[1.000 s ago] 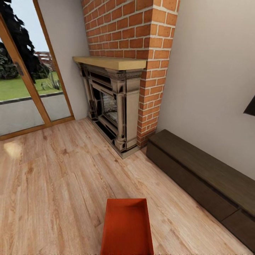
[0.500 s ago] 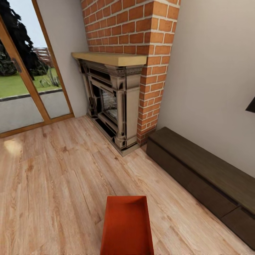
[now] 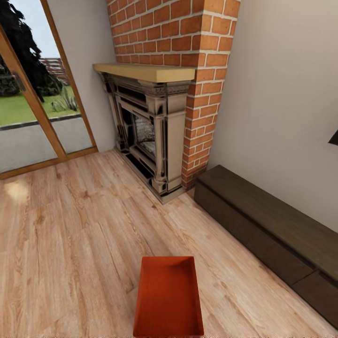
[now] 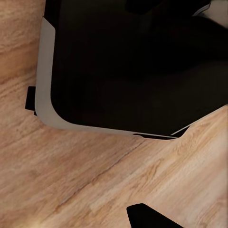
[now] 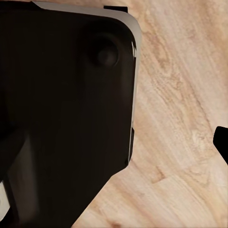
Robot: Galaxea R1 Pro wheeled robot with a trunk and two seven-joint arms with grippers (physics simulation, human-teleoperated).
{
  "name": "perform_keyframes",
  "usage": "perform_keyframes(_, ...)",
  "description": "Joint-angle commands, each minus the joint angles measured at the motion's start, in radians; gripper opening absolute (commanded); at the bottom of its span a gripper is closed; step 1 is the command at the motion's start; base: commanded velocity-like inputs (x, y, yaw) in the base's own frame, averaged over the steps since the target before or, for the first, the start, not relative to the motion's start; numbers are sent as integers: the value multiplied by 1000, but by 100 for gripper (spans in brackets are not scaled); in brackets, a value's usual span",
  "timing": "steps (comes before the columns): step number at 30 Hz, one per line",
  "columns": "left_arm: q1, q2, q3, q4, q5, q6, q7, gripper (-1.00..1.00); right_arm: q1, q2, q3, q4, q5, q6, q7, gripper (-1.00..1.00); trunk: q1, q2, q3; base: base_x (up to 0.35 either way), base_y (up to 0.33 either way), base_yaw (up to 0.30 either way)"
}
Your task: Move the two storage containers from the living room to the garage. In the garage, place one container on the floor and stack the other container on top of it (either order is fine).
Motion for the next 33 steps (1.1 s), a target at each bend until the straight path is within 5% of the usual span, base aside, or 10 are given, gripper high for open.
perform_keyframes(1, 0, 0, -9, 1, 8, -3, 2, 100, -1, 0, 7, 3, -10, -6, 5, 100, 0, -1, -2, 0, 0, 0)
perform_keyframes(33, 0, 0, -9, 1, 8, -3, 2, 100, -1, -1, 7, 3, -10, -6, 4, 100, 0, -1, -54, 0, 0, 0)
